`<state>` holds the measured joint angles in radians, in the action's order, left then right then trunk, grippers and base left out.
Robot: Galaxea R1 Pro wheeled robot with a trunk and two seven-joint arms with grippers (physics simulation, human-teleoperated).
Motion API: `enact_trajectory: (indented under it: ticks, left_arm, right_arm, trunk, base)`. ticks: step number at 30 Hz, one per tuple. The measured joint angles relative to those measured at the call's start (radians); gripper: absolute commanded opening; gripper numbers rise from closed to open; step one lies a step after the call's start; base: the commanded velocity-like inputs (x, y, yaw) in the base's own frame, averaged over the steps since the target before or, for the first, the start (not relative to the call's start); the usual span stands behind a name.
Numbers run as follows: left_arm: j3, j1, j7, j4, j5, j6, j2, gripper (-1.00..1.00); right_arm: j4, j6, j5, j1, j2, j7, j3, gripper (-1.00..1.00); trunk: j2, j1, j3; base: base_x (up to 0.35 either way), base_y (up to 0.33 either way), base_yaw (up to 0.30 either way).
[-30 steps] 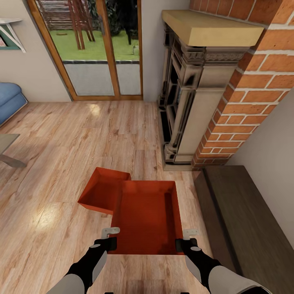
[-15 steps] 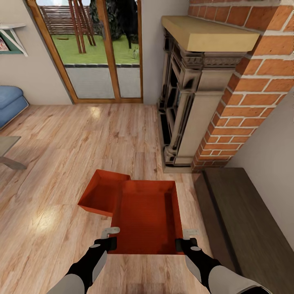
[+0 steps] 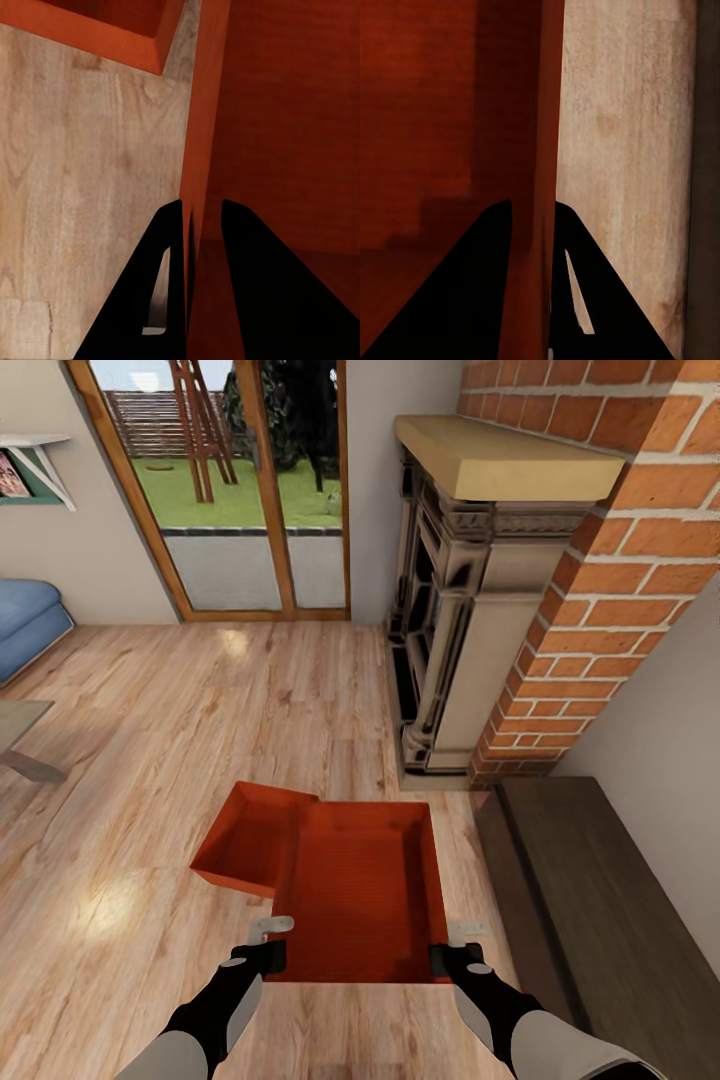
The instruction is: Move the two storage containers from the living room to the garage. In the garage, place one container on the floor and stack the other container on top of it (either order is fine).
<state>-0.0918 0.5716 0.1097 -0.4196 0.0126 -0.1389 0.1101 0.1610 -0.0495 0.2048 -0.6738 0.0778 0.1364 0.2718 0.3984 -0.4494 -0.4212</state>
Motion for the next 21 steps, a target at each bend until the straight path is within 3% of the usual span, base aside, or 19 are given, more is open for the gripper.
enact_trajectory:
  ticks: [21]
  left_arm:
    - [0.000,0.000,0.000,0.000,0.000,0.000,0.000,-1.00]
  right_arm:
    - [0.000,0.000,0.000,0.000,0.000,0.000,0.000,-1.00]
  trunk:
    - [0.000,0.000,0.033]
  base:
    - [0.000,0.000,0.000]
